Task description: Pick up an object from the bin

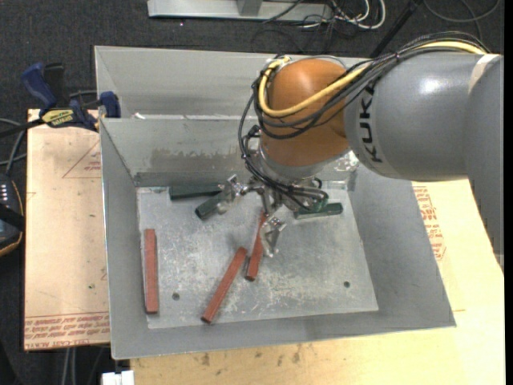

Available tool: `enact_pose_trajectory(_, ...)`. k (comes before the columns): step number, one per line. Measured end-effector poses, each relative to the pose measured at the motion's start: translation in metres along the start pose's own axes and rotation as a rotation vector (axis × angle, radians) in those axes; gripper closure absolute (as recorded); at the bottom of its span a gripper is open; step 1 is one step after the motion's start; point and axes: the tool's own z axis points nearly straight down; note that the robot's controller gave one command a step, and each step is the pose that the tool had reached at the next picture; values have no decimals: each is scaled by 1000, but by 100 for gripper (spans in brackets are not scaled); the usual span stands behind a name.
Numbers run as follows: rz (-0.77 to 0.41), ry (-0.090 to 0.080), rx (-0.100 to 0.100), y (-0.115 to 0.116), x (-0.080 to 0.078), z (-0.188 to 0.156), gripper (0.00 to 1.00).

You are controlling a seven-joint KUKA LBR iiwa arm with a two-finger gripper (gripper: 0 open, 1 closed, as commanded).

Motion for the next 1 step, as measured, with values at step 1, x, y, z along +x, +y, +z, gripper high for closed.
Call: enact_pose_trajectory(1, 1, -2, 1, 0, 0, -2, 0)
